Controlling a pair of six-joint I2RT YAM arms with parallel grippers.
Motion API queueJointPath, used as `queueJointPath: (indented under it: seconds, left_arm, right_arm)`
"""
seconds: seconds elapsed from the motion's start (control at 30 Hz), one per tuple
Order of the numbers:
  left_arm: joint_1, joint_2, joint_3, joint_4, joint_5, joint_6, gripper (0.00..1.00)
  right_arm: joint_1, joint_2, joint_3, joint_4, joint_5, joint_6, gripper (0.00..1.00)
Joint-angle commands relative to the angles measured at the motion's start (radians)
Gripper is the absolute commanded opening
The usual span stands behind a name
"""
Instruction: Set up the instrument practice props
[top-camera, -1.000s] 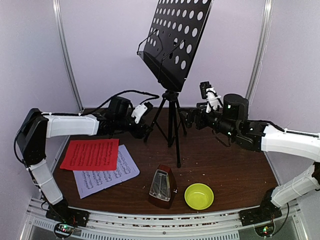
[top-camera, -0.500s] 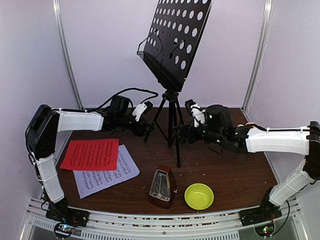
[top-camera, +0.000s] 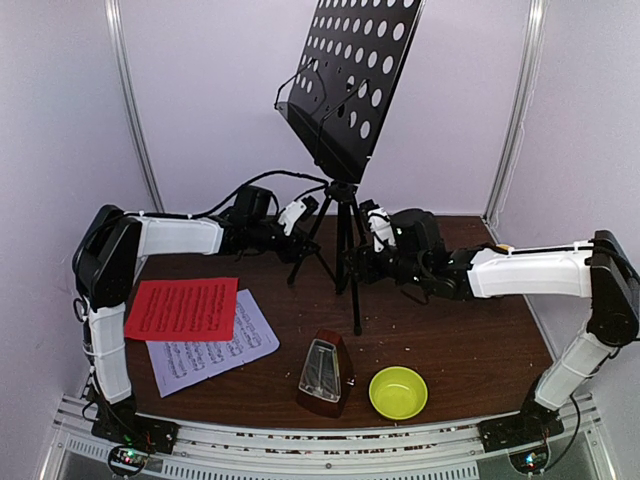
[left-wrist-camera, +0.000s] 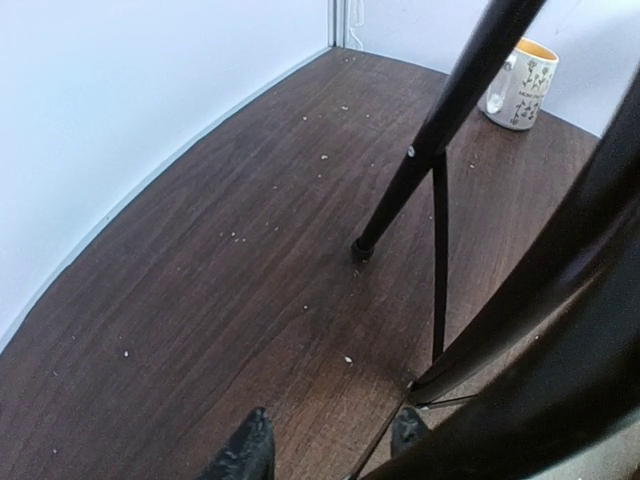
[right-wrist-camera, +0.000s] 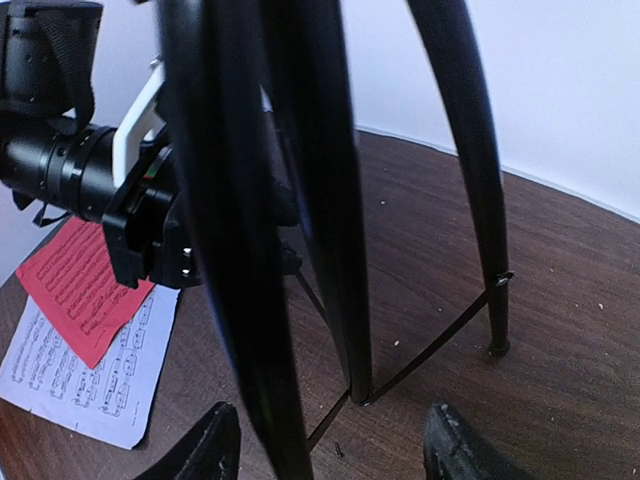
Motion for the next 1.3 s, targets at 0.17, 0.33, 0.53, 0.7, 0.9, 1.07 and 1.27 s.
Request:
queueJointPath:
  seconds: [0.17, 0.33, 0.53, 0.7, 0.9, 1.07, 1.27]
  left_arm:
    - [-0.001, -0.049, -0.089, 0.136, 0.0, -0.074, 0.17]
    - [-0.004, -0.075, -0.122, 0.134, -0.04, -0.079, 0.1]
    - [-0.027, -0.113, -0.182, 0.165, -0.083, -0.082, 0.06]
    - [-0.058, -0.127, -0.209, 0.182, -0.125, -0.081, 0.05]
    - [-0.083, -0.131, -0.211, 0.186, -0.148, -0.088, 0.04]
    - [-0.099, -0.139, -0.221, 0.181, -0.167, -0.079, 0.04]
    - [-0.114, -0.148, -0.225, 0.171, -0.194, -0.079, 0.04]
  right_arm:
    - [0.0, 0.029, 0.04, -0.01, 0.134, -0.078, 0.44]
    - [-0.005, 0.04, 0.054, -0.002, 0.159, -0.113, 0.31]
    - [-0.028, 0.048, 0.066, 0.021, 0.1, -0.16, 0.25]
    - [-0.037, 0.01, -0.003, 0.104, -0.027, -0.214, 0.41]
    - [-0.042, -0.017, -0.085, 0.146, -0.154, -0.251, 0.57]
    - [-0.042, -0.016, -0.143, 0.199, -0.21, -0.228, 0.64]
    - [-0.043, 0.014, -0.147, 0.231, -0.266, -0.171, 0.72]
